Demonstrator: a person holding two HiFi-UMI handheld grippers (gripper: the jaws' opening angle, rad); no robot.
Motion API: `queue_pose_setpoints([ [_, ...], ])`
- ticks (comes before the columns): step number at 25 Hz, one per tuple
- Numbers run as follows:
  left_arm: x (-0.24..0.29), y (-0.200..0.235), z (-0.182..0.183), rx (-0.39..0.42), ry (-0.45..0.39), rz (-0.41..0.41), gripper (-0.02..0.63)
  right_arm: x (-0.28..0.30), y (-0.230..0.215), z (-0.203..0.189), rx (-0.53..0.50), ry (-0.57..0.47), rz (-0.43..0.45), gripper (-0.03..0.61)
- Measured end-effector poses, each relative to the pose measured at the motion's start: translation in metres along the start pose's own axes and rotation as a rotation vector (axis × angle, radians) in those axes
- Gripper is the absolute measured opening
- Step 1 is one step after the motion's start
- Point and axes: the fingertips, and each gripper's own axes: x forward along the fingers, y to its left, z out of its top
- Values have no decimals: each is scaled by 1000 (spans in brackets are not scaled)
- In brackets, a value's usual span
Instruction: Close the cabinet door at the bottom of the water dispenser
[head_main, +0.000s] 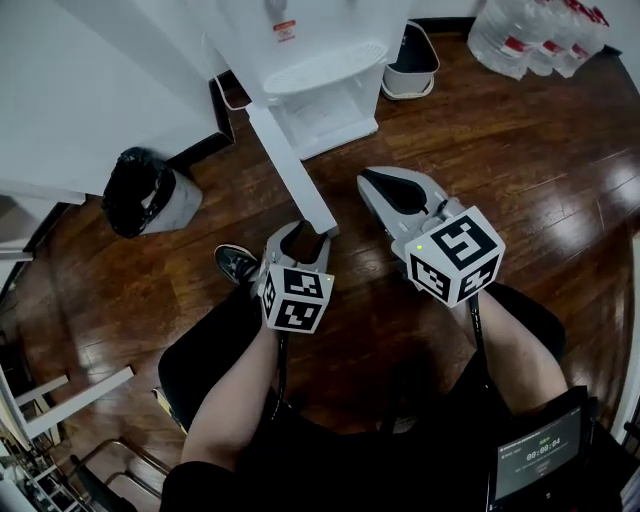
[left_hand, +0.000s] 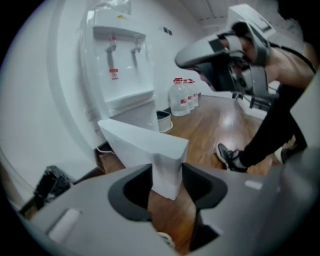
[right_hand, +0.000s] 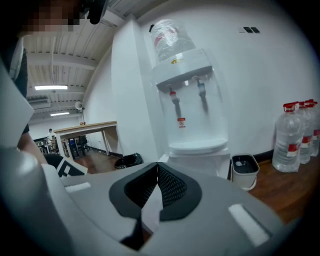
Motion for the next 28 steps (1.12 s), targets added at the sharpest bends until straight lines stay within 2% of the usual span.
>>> queue_pose_setpoints([
  [3,19,-9,19,-113,9,-35,229,-14,-34,-15,57,42,-58,5],
  [9,54,-34,63,-109,12,-51,227,-38,-86,-52,246,104,-158,5],
  [12,64,-36,73,-110,13,-59,227,-42,-98,-72,289,144,-189,13],
  [18,73,-37,80,-85,21,-73,227,-37,-96,-106,235,241,-207,27],
  [22,85,-35,105,-106,-46,-104,213,-23,-96,-141,178,354,-206,181],
  [28,98,-19,129,-150,-57,-96,190,-2,-117,-189,55,493,-238,259],
])
